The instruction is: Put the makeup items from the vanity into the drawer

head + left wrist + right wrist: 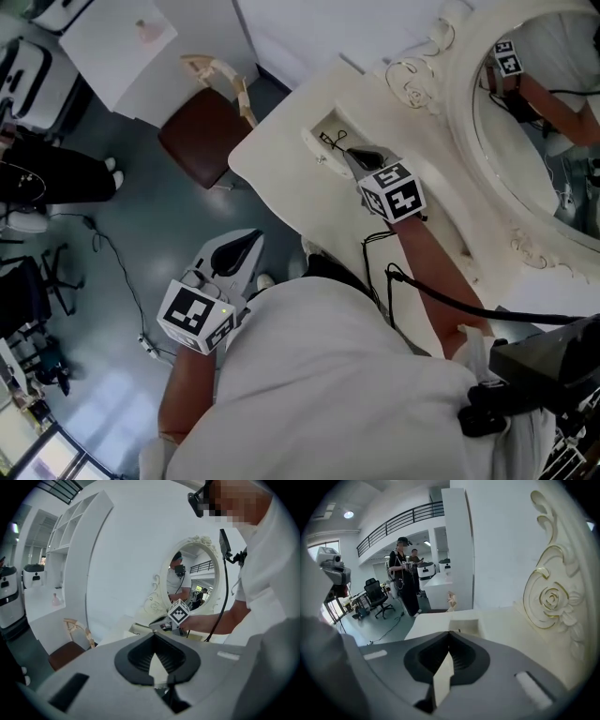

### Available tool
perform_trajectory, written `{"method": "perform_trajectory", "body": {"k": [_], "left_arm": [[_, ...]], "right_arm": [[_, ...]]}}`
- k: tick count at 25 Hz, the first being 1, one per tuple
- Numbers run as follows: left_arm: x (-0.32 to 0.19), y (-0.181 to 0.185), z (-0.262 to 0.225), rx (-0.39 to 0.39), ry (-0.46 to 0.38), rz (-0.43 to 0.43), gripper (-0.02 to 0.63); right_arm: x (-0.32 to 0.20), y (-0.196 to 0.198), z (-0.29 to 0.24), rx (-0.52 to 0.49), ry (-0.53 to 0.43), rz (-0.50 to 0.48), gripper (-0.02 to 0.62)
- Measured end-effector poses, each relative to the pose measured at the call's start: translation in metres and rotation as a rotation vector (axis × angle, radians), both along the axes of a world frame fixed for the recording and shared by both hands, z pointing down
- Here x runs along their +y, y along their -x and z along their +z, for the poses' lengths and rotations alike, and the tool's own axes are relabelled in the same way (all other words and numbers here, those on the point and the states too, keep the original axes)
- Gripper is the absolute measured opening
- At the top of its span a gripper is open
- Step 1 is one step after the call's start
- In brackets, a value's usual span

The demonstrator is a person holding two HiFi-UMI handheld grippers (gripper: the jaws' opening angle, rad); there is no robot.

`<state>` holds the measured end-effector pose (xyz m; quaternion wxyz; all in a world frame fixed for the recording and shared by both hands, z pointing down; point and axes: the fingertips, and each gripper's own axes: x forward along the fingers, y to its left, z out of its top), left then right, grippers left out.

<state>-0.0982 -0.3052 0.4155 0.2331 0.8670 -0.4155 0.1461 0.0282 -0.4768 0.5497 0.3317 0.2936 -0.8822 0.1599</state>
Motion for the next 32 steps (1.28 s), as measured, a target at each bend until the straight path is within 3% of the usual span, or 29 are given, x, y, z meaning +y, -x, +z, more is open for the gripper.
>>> {"method": "perform_trajectory", "body": {"k": [9, 20, 32], "left_arm": [[0.052, 0.028, -0.014, 0.027, -0.062, 0.1, 0.002], [0.141, 0.083, -0.018, 0.064, -0.105, 0.153, 0.002], [0.23, 0.127, -0.007, 0.08, -0.104, 0.199, 0.002]], "right_arm": [[0.117, 0.035, -0.04, -0.086, -0.054, -0.024, 0.002], [0.242, 0.098, -0.065, -0.094, -0.096, -0.038, 0.002], [0.345, 0.151, -0.079, -0.097, -0.147, -0.024, 0.0]]}}
